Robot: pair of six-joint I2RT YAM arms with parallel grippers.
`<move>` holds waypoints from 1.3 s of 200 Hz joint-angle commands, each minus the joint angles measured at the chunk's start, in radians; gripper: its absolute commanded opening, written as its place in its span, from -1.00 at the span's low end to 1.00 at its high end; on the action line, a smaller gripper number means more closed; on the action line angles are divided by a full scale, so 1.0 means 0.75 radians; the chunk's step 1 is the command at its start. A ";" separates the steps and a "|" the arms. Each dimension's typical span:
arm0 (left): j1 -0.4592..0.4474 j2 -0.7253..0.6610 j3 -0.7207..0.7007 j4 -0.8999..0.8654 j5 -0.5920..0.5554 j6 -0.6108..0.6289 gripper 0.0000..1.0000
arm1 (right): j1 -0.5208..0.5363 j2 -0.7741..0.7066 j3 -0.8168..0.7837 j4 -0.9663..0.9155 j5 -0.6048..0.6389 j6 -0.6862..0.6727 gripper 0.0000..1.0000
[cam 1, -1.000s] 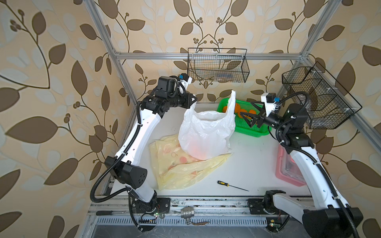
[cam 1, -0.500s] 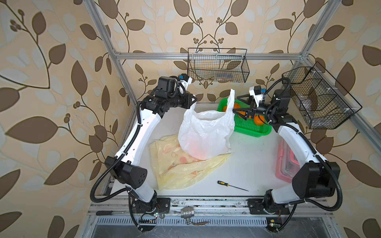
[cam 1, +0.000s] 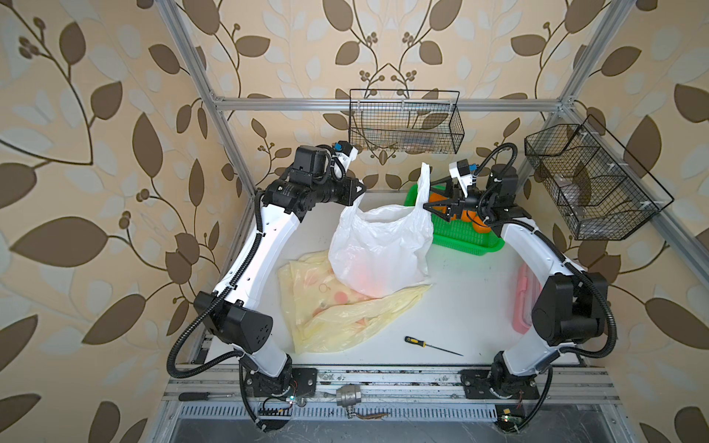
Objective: Place the oranges into plastic bags & tie knots
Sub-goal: Adjust the plastic bag at the center of the board.
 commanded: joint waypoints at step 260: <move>-0.047 -0.197 -0.002 0.062 0.119 0.049 -1.00 | 0.332 -0.631 -0.096 -0.812 1.013 -0.457 -1.00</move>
